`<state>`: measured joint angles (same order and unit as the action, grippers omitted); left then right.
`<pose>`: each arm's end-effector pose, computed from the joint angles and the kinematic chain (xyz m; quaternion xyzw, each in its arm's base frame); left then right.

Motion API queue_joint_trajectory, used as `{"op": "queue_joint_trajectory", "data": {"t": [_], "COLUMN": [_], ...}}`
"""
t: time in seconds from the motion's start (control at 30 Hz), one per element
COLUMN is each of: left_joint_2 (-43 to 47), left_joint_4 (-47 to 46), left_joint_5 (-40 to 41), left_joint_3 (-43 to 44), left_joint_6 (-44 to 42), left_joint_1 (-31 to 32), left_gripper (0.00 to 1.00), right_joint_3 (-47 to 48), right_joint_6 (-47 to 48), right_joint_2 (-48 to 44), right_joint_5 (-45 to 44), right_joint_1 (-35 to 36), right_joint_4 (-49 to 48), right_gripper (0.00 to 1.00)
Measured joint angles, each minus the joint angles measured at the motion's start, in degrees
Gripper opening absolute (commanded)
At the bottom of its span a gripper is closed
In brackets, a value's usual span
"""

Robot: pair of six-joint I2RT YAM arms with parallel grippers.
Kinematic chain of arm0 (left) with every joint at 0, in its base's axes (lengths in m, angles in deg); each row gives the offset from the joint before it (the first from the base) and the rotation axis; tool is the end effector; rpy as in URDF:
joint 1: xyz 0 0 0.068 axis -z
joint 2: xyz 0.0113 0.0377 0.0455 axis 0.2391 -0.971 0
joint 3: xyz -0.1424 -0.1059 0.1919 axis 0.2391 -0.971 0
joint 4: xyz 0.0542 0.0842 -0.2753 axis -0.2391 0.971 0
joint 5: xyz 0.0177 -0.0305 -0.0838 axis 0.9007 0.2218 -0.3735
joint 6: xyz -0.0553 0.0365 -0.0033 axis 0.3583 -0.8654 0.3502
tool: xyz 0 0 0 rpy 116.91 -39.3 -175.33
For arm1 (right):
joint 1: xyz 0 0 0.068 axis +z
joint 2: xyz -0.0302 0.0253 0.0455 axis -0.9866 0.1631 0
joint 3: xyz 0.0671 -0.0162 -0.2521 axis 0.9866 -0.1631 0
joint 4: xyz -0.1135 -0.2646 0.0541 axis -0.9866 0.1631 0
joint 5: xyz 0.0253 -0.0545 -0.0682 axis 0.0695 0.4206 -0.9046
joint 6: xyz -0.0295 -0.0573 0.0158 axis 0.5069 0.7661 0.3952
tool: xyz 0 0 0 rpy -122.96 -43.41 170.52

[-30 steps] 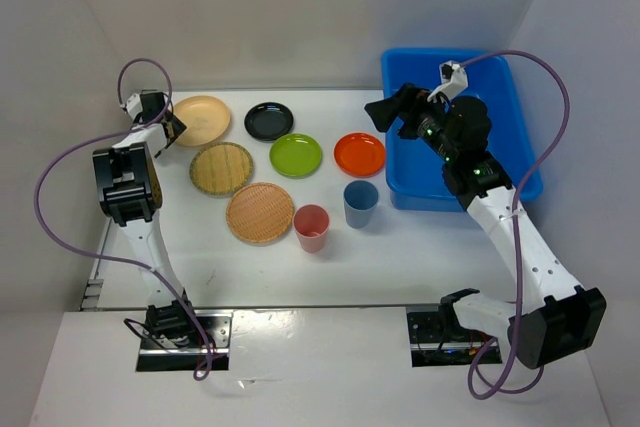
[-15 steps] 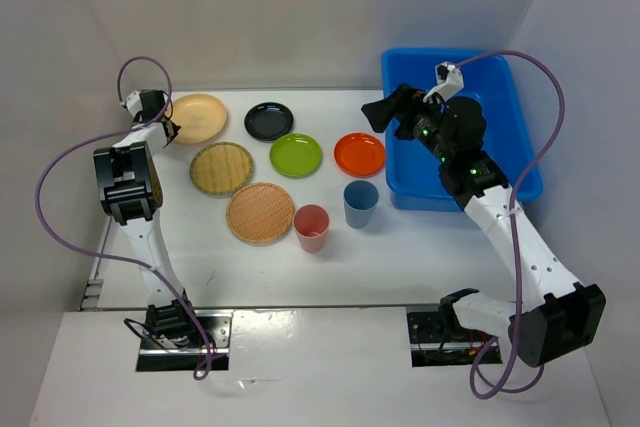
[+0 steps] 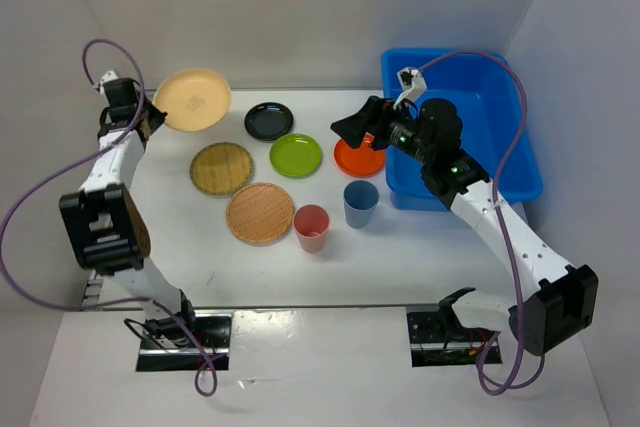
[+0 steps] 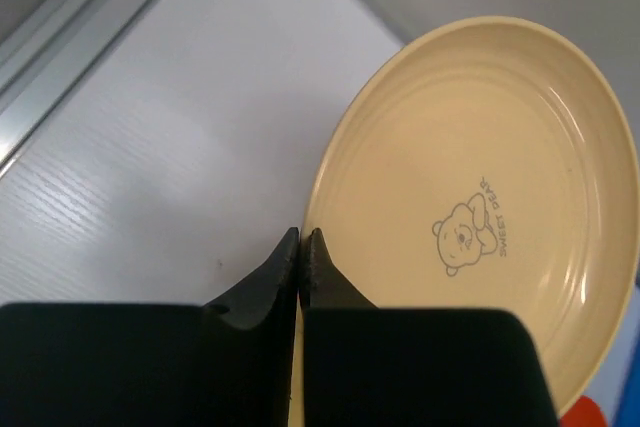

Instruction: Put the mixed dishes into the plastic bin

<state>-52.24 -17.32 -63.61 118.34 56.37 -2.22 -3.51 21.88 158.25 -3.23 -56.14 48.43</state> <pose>0.4446 0.1320 0.2550 -0.4025 0.7589 -0.0633 0.5079 0.2997 0.1551 0.3750 -0.0770 0.7314 0.4109 0.5387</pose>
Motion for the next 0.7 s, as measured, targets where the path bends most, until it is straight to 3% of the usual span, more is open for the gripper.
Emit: {"op": "queue_joint_trajectory", "data": {"t": [0.1,0.3,0.7], "left_joint_2": [12.5,27.4,40.2], "left_joint_4": [-0.6,-1.5,4.4], "left_joint_5": [-4.8,-17.8,-31.8], "left_joint_3": [-3.9,-7.4,-16.7], "left_joint_6": [0.0,0.5,-1.2], "left_joint_1": [-0.7,-1.4,3.5], "left_gripper": [0.00,0.00,0.00], "right_joint_3": [0.0,0.1,0.7], "right_joint_6": [-0.8,-3.3,-5.2], "right_joint_2": [0.4,0.6,1.4], "right_joint_5": [0.6,2.4,7.3], "right_joint_1": [0.7,0.9,4.1], "right_joint_4": [-0.3,-3.8,-10.9], "right_gripper": [1.00,1.00,1.00]}}
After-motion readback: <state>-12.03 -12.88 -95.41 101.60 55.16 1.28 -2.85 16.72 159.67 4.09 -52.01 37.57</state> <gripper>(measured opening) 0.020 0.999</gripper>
